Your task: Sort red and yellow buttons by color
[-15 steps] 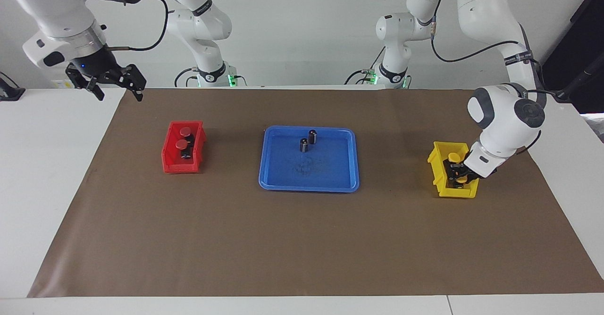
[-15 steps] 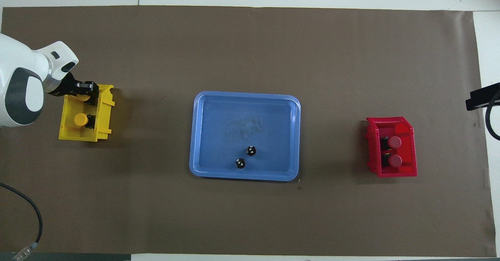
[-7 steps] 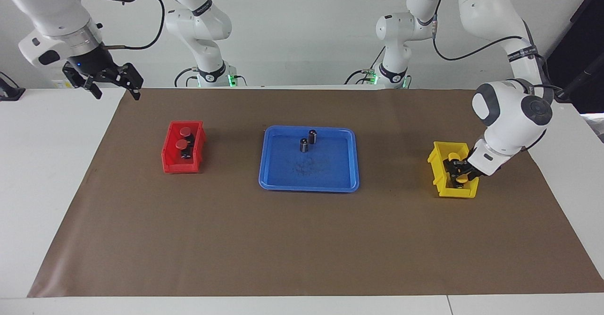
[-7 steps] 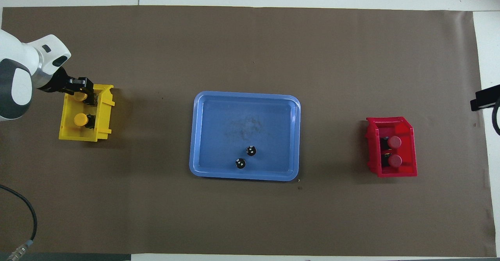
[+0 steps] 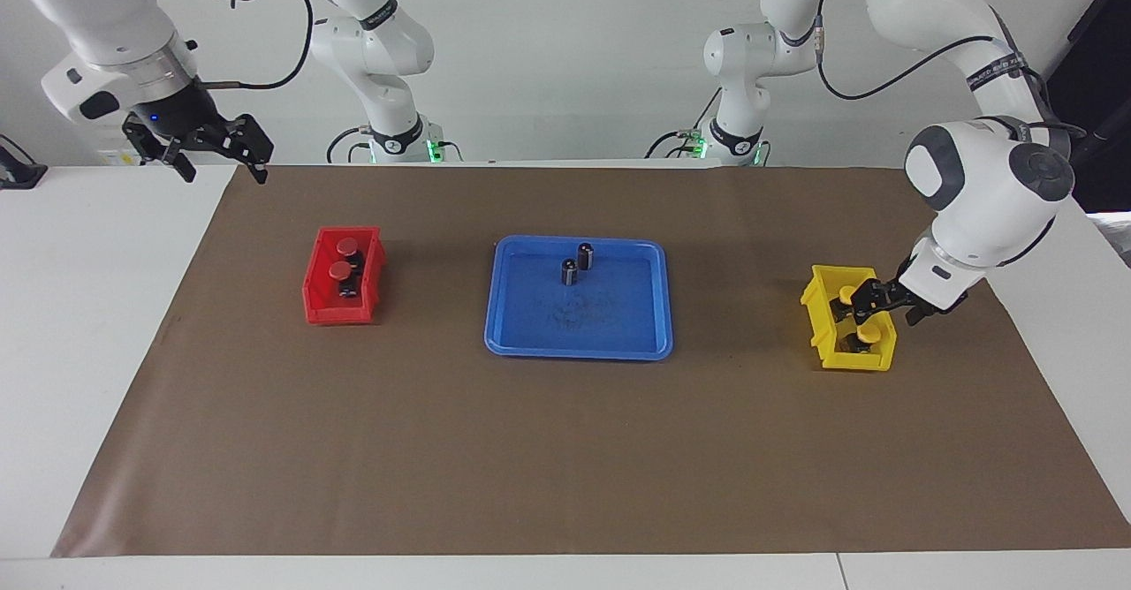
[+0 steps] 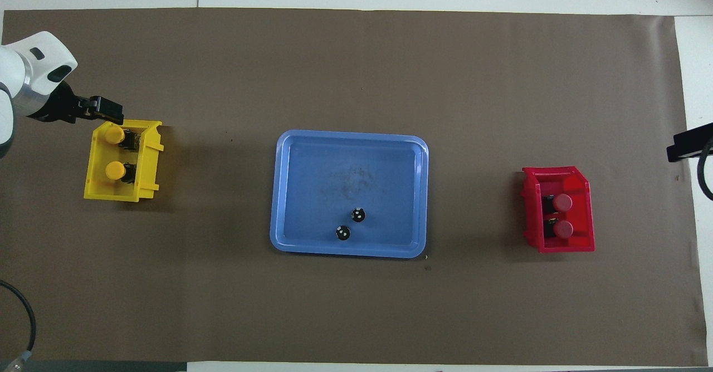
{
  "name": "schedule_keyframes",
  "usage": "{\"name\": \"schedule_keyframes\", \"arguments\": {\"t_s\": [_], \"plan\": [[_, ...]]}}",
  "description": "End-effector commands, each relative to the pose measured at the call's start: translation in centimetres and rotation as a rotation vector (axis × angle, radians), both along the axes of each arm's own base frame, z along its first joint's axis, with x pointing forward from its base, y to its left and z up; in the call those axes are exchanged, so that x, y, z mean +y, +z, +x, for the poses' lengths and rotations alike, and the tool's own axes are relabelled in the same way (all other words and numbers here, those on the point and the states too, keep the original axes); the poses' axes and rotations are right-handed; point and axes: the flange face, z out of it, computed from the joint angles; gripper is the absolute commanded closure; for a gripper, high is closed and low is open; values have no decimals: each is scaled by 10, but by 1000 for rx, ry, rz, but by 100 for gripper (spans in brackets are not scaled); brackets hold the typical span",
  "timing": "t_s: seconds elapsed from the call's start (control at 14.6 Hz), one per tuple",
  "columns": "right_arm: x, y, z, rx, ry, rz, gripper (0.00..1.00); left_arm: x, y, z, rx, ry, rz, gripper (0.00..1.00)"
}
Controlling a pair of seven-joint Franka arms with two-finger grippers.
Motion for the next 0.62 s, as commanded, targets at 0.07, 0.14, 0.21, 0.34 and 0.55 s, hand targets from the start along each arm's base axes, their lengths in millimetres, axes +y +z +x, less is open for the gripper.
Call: {"name": "schedule_keyframes", "arguments": {"t_s": [0.07,0.14,0.21,0.34,0.55], "plan": [[-2,5,-4,-3,13,22,0,-14,53,-11,-32,-28,5,0],[-2,5,-5,7,11,23,0,-15,72,-16,-37,-35,7,0],[-2,4,-6,17,13,24,0,-26,93,-21,-50,-54,7,0],[-1,3,-6,17,14,24,0,-40,134,-29,-51,-75,6,0],[0,-3,-7,23,16,25,0,-43,164,-40,-9,-82,7,0]]}}
